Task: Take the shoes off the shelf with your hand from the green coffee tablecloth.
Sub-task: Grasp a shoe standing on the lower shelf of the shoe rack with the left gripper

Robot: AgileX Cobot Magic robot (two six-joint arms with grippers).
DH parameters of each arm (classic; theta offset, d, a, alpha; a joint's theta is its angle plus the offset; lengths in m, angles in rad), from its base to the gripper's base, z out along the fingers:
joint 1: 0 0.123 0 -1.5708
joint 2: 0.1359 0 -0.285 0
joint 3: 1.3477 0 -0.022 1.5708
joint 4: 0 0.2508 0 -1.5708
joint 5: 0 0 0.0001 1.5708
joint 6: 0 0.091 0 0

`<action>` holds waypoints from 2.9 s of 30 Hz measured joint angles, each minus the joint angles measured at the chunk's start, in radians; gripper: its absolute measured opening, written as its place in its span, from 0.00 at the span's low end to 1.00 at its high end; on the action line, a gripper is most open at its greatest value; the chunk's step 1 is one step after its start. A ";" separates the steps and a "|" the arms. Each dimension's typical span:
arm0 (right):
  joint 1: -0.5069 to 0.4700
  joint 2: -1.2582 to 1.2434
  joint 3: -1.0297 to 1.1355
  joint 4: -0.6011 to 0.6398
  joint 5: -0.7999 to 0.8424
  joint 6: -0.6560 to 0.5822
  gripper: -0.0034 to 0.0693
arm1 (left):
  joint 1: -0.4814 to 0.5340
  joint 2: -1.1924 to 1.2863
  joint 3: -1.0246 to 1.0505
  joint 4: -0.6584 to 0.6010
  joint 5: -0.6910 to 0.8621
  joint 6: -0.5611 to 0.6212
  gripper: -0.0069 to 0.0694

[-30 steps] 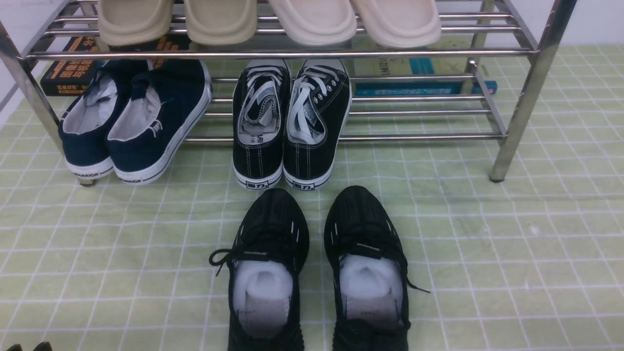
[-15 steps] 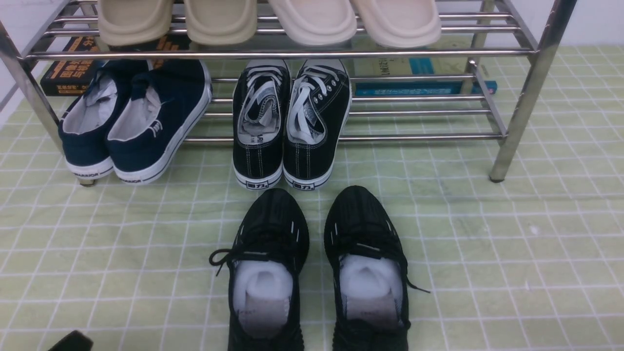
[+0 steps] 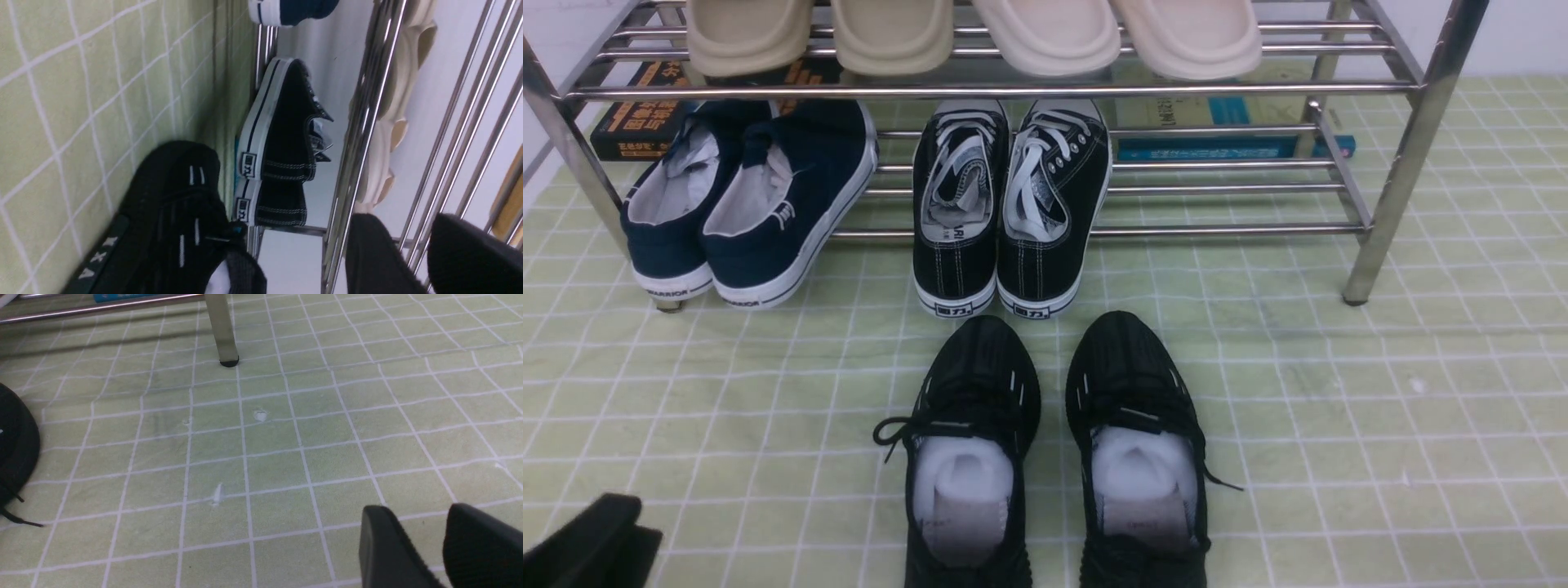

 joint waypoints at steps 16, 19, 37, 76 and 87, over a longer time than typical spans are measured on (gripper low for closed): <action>0.000 0.000 0.000 0.000 0.000 0.000 0.37 | 0.000 0.000 -0.028 0.001 -0.069 0.224 0.26; 0.000 0.000 0.000 0.000 0.000 0.000 0.37 | 0.000 0.015 -0.116 0.031 -0.008 0.328 0.13; 0.000 0.000 0.000 0.000 0.000 0.000 0.37 | -0.001 1.142 -1.155 0.913 0.967 0.533 0.09; 0.000 0.000 0.000 0.000 0.000 0.000 0.37 | -0.350 1.837 -1.594 0.865 0.617 0.288 0.67; 0.000 0.000 0.000 0.000 0.000 0.000 0.37 | -0.350 1.914 -1.594 0.936 0.534 0.288 0.48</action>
